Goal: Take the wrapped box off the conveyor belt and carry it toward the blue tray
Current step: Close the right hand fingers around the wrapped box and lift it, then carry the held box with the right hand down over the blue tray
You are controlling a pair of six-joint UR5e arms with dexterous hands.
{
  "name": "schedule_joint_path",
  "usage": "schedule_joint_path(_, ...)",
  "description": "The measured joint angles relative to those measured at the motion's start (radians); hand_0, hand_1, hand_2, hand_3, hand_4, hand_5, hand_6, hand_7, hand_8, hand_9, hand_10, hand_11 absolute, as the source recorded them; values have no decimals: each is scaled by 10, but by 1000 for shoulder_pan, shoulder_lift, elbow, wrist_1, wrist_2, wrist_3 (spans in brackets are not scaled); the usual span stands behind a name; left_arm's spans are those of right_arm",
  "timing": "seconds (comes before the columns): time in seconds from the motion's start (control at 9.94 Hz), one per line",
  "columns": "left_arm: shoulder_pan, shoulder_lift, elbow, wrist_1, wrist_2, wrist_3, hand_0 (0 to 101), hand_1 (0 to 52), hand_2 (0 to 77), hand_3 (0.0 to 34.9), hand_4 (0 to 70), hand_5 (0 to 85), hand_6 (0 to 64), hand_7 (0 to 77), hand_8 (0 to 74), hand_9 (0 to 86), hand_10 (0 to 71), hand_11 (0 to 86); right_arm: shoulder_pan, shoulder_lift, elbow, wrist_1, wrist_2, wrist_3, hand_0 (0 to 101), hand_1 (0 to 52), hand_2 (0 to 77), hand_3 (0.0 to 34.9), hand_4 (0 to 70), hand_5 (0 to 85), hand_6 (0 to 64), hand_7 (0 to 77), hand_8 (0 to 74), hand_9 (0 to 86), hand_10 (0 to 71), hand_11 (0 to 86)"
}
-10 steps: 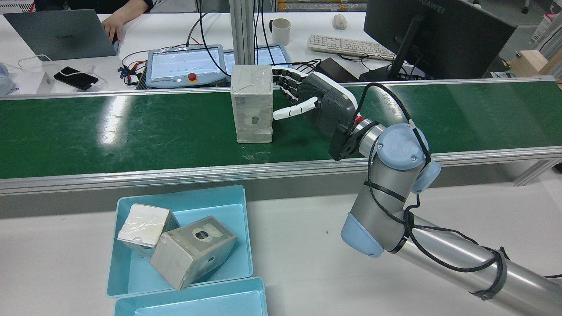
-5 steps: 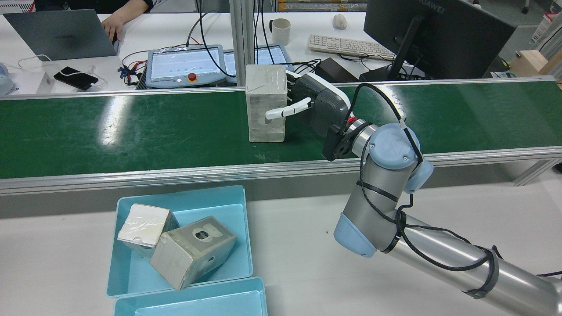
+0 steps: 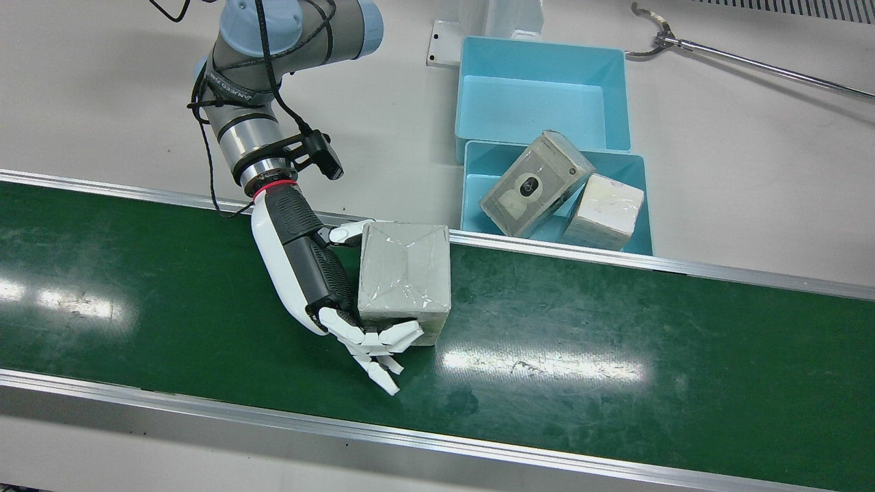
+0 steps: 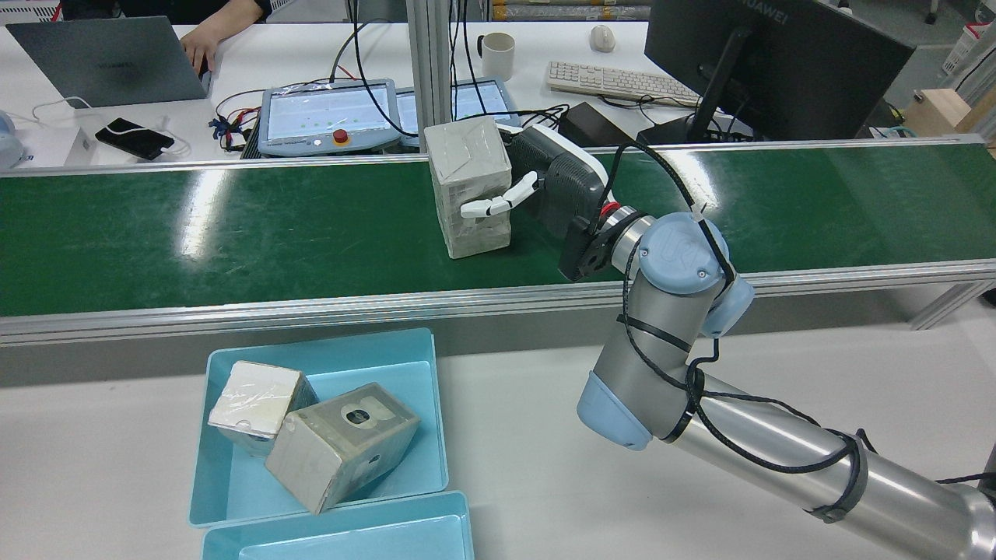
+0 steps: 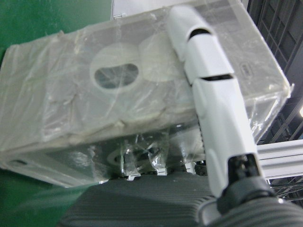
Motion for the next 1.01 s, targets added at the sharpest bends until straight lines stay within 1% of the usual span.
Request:
schedule_joint_path(0.1, 0, 0, 0, 0, 0, 0, 0, 0, 11, 0, 0, 11, 0, 5, 5, 5, 5, 0, 0, -1, 1, -1, 0, 2, 571, 207, 262, 0, 300, 344, 213, 382, 125, 153, 153, 284)
schedule_joint_path(0.2, 0, 0, 0, 0, 0, 0, 0, 0, 11, 0, 0, 11, 0, 5, 5, 5, 5, 0, 2, -2, 6, -2, 1, 5, 613, 191, 262, 0, 327, 349, 229, 393, 311, 333, 191, 360)
schedule_joint_path(0.3, 0, 0, 0, 0, 0, 0, 0, 0, 11, 0, 0, 11, 0, 5, 5, 5, 5, 0, 5, -4, 24, -2, 2, 8, 598, 191, 262, 6, 355, 360, 229, 393, 311, 333, 191, 360)
schedule_joint_path(0.4, 0, 0, 0, 0, 0, 0, 0, 0, 11, 0, 0, 11, 0, 5, 5, 5, 5, 0, 8, -6, 60, -3, 2, 11, 568, 191, 262, 12, 355, 360, 256, 409, 349, 365, 224, 382)
schedule_joint_path(0.5, 0, 0, 0, 0, 0, 0, 0, 0, 11, 0, 0, 11, 0, 5, 5, 5, 5, 0, 8, -7, 104, -5, 1, 11, 568, 191, 262, 12, 382, 371, 295, 436, 393, 398, 273, 420)
schedule_joint_path(0.6, 0, 0, 0, 0, 0, 0, 0, 0, 11, 0, 0, 11, 0, 5, 5, 5, 5, 0, -2, -7, 141, -8, 1, 10, 568, 191, 262, 12, 382, 371, 295, 436, 393, 398, 273, 420)
schedule_joint_path(0.7, 0, 0, 0, 0, 0, 0, 0, 0, 11, 0, 0, 11, 0, 5, 5, 5, 0, 5, -27, -8, 171, -9, 0, 7, 532, 191, 262, 9, 398, 376, 327, 464, 442, 436, 344, 469)
schedule_joint_path(0.8, 0, 0, 0, 0, 0, 0, 0, 0, 11, 0, 0, 11, 0, 5, 5, 5, 5, 5, -58, -9, 188, -10, 0, 1, 515, 54, 295, 10, 398, 382, 338, 475, 469, 447, 376, 502)
schedule_joint_path(0.91, 0, 0, 0, 0, 0, 0, 0, 0, 5, 0, 0, 11, 0, 5, 5, 5, 0, 5, -93, -10, 195, -11, 0, -13, 502, 54, 295, 10, 398, 382, 344, 485, 485, 458, 398, 518)
schedule_joint_path(1.01, 0, 0, 0, 0, 0, 0, 0, 0, 5, 0, 0, 11, 0, 5, 5, 5, 5, 0, -132, -10, 195, -11, 8, -36, 502, 54, 295, 11, 409, 393, 355, 513, 518, 469, 409, 529)
